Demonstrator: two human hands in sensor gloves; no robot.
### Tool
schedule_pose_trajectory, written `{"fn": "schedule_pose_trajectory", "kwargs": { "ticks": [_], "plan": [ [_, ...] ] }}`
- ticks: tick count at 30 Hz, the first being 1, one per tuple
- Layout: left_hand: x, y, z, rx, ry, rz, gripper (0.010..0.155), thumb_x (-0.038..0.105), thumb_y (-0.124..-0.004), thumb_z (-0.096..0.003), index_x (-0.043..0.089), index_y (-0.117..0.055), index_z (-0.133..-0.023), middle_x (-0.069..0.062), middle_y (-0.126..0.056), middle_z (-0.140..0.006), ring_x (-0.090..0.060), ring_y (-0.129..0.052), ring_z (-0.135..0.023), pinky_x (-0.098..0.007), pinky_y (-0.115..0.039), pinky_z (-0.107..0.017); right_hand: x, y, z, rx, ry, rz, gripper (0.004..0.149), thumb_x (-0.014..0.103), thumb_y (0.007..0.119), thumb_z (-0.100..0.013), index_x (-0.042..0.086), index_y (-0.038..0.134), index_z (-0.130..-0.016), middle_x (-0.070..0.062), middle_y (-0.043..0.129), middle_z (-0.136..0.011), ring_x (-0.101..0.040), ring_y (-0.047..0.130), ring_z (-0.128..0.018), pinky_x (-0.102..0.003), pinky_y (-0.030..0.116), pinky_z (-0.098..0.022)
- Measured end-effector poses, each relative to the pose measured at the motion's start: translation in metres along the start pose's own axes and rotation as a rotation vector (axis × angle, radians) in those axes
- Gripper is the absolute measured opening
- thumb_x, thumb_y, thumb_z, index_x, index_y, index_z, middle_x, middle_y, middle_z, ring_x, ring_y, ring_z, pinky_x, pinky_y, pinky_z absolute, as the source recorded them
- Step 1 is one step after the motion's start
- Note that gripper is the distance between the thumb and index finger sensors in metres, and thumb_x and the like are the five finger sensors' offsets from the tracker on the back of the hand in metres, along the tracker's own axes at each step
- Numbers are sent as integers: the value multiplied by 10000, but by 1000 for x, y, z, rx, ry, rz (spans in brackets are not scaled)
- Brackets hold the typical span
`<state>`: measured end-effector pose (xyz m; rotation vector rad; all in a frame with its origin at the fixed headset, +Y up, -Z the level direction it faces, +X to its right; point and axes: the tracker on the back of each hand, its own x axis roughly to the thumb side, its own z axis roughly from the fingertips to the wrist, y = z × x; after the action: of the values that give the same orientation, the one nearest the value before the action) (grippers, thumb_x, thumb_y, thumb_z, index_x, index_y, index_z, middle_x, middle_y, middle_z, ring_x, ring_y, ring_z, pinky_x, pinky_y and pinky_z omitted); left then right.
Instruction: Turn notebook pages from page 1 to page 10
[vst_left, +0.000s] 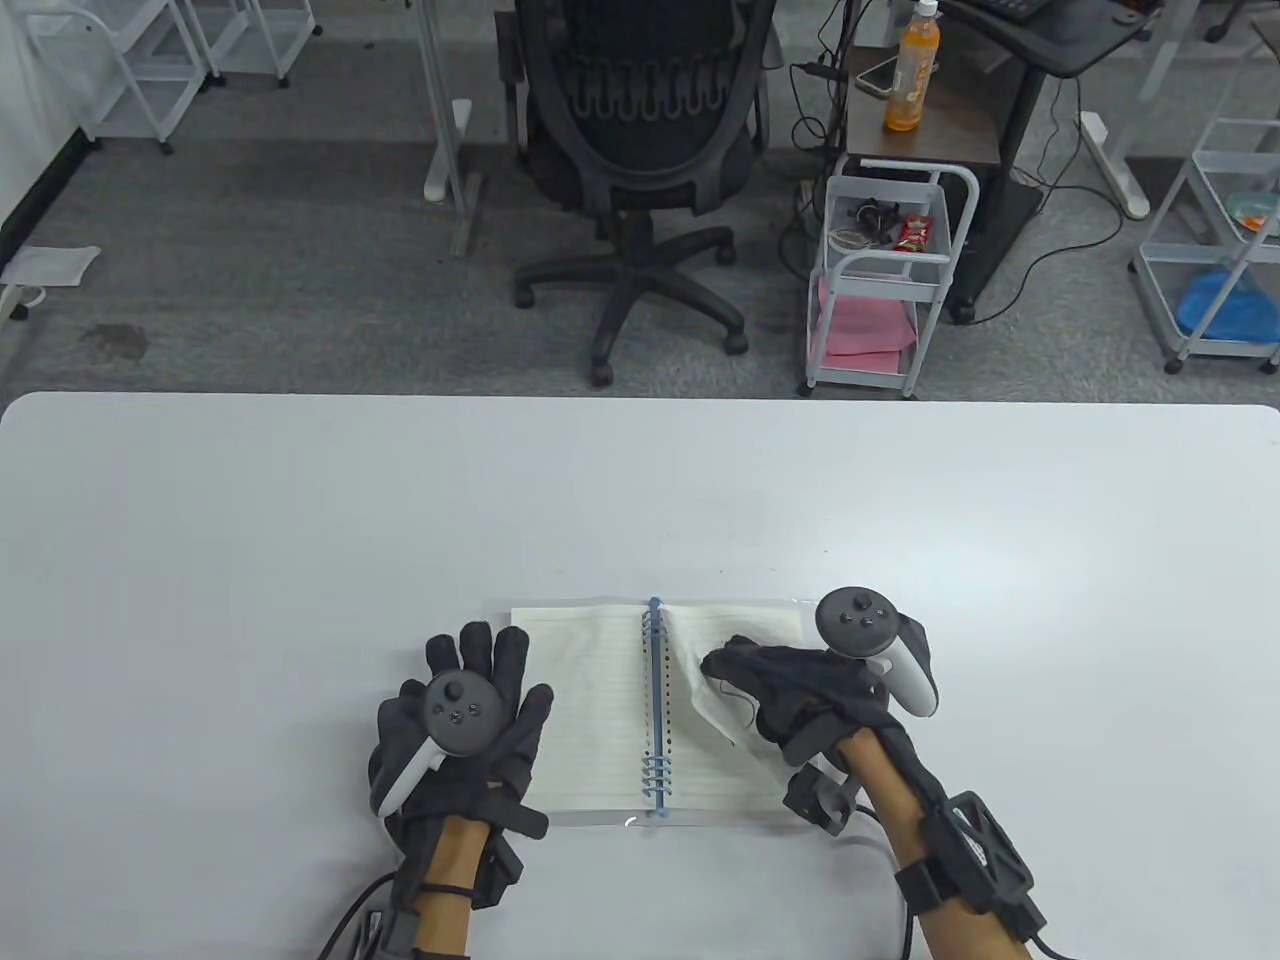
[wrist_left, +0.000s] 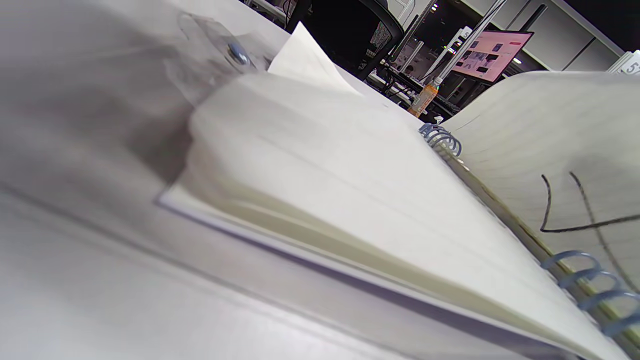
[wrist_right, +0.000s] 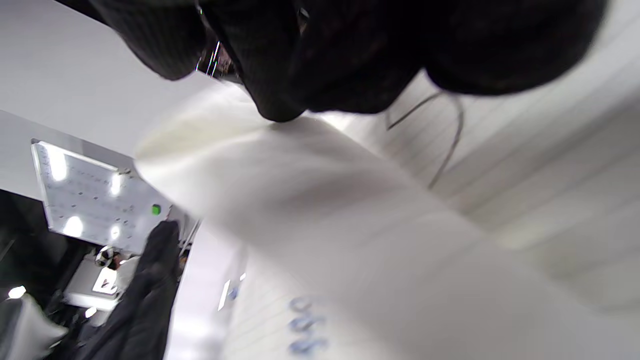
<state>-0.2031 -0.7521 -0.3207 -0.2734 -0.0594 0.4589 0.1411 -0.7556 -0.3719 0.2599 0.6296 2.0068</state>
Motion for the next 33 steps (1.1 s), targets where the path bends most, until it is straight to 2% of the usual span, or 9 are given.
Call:
{"fn": "schedule_pose_trajectory", "kwargs": {
  "ticks": [2,6,8,11,16,21,25,30,33],
  "plan": [
    [-2,1,0,2,1,11,697,645,-404,-610,409,-79,-1180,24,79,-1192,-261,193,-1067,-547,83,-656,5,9,-2,57,-41,-24,547,532,590,-625,186,692,-1037,-273,602,-1093,-147,884,-290,-384,823,-220],
    [-5,7,3,26,-2,52,699,646,-404,-610,406,-77,-1181,18,78,-1192,-262,194,-1067,-547,83,-656,13,36,-6,143,-128,-57,551,515,583,-632,192,616,-1078,-267,552,-1118,-171,890,-319,-404,822,-243],
    [-7,12,5,43,-8,81,699,646,-403,-610,408,-76,-1180,24,80,-1192,-261,193,-1067,-548,82,-656,18,53,-8,195,-139,4,550,513,579,-633,194,610,-1080,-260,530,-1128,-173,892,-326,-405,824,-247],
    [-11,19,9,64,-17,139,698,647,-400,-610,409,-76,-1180,22,81,-1193,-262,196,-1067,-548,84,-656,24,82,-12,225,-111,199,547,501,580,-633,187,606,-1080,-228,475,-1149,-185,896,-331,-417,822,-255],
    [-9,25,13,84,-40,161,700,649,-399,-610,408,-74,-1181,23,81,-1194,-263,195,-1068,-549,84,-655,29,101,-12,186,-71,461,540,493,578,-628,187,603,-1073,-143,412,-1154,-169,898,-302,-398,828,-237],
    [-6,23,12,88,-47,144,699,647,-401,-610,408,-78,-1182,19,78,-1195,-264,194,-1068,-548,83,-656,29,88,-11,166,-111,362,541,489,586,-626,173,627,-1062,-165,471,-1149,-175,900,-298,-406,827,-233],
    [-4,16,8,60,-38,110,700,646,-402,-611,406,-78,-1182,20,77,-1194,-263,193,-1069,-548,83,-656,24,61,-10,27,-119,310,534,480,595,-622,170,638,-1054,-180,517,-1134,-170,897,-289,-402,826,-220],
    [-4,11,5,32,-29,91,700,646,-402,-610,405,-79,-1183,21,77,-1194,-262,193,-1069,-548,83,-656,1,26,-13,-114,27,419,533,475,603,-618,163,653,-1047,-183,541,-1125,-182,895,-294,-414,820,-228],
    [-5,10,4,29,-24,87,699,645,-403,-611,406,-81,-1183,20,75,-1195,-263,192,-1069,-548,83,-656,-16,4,-12,-189,138,439,517,475,601,-619,196,643,-1051,-113,492,-1149,-164,880,-290,-391,811,-209]
  ]
}}
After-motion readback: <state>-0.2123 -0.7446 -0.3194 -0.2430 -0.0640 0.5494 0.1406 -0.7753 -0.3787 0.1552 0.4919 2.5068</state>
